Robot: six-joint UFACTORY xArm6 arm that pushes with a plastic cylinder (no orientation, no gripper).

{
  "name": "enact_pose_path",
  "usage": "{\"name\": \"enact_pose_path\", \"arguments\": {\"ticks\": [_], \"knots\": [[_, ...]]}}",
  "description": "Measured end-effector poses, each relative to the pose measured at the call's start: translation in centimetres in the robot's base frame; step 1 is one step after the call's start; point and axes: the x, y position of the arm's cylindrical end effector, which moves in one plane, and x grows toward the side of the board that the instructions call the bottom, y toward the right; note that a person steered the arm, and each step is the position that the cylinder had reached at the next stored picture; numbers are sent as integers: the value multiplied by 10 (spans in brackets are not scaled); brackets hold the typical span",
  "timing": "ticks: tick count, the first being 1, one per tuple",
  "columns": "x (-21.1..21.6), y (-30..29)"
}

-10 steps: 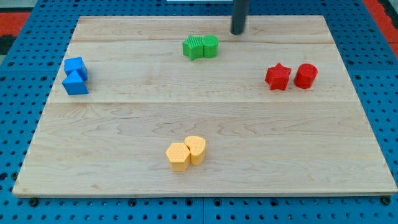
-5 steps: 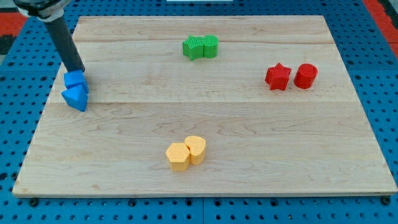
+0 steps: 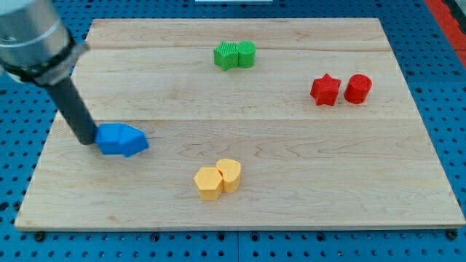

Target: Move the blue blocks towards the bottom right of the board

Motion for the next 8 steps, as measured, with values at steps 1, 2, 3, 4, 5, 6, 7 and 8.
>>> {"name": "enact_pose_path", "arguments": {"ticks": [1,2,3,4,5,6,7,8], "knots": [[29,91],[35,154],[-2,155],[-5,186],[-14,223],[-24,256],[-26,291],[-39,324]]}}
